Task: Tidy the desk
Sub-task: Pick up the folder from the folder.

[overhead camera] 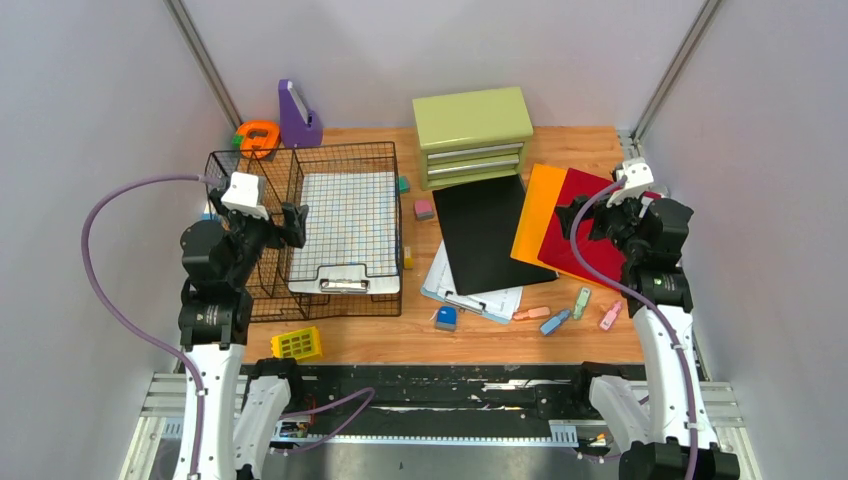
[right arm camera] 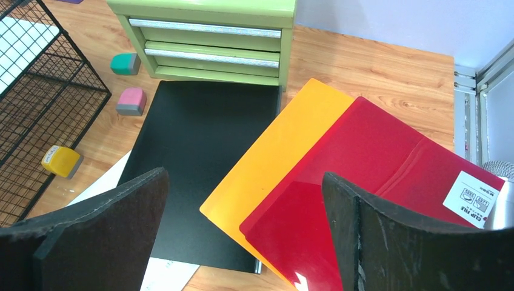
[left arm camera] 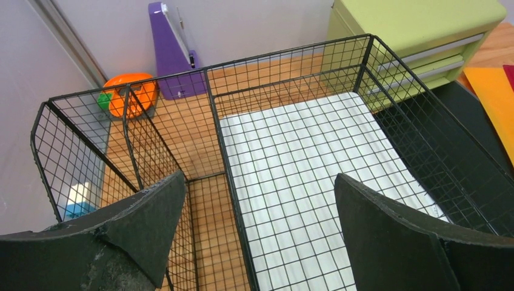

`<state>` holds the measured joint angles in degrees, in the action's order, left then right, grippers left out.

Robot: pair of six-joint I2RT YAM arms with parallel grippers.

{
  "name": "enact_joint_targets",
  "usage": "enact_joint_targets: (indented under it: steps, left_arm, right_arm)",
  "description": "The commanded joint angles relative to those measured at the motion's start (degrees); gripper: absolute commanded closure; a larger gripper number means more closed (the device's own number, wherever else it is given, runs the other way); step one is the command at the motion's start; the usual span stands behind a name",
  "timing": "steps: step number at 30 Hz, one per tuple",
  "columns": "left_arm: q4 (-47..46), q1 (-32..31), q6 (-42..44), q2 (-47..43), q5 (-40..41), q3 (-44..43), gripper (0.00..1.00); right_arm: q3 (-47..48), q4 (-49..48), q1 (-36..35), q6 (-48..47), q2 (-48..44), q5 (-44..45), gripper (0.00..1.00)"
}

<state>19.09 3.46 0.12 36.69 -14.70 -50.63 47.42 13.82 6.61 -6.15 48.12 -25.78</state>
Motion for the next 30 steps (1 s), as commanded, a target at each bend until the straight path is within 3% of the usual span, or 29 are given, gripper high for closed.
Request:
enact_joint_targets:
  steps: [1, 7, 11, 21, 30]
  left_arm:
    - [-0.1, 0.2, -0.4, -0.6, -0.4, 0.0, 0.00]
    - [0.2, 0.2, -0.2, -1.1, 0.4, 0.1, 0.00]
    - [0.5, 0.2, -0.2, -1.1, 0.3, -0.1, 0.00]
    - [2.4, 0.2, -0.2, -0.2, -4.4, -1.0, 0.00]
    - [3.3, -0.9, -0.2, -0.2, -6.0, -1.4, 0.00]
  right_arm:
    - [-0.5, -2.7, 0.2, -0.7, -1.6, 0.5, 0.00]
    - [0.0, -3.0, 1.6, 1.6, -1.8, 2.3, 0.00]
    - [0.6, -3.3, 3.9, 4.4, 0.1, 9.0, 0.00]
    - [7.9, 6.7, 17.5, 12.2, 16.8, 12.7, 0.00]
    - [8.6, 8.7, 24.7, 7.0, 30.9, 15.5, 0.04]
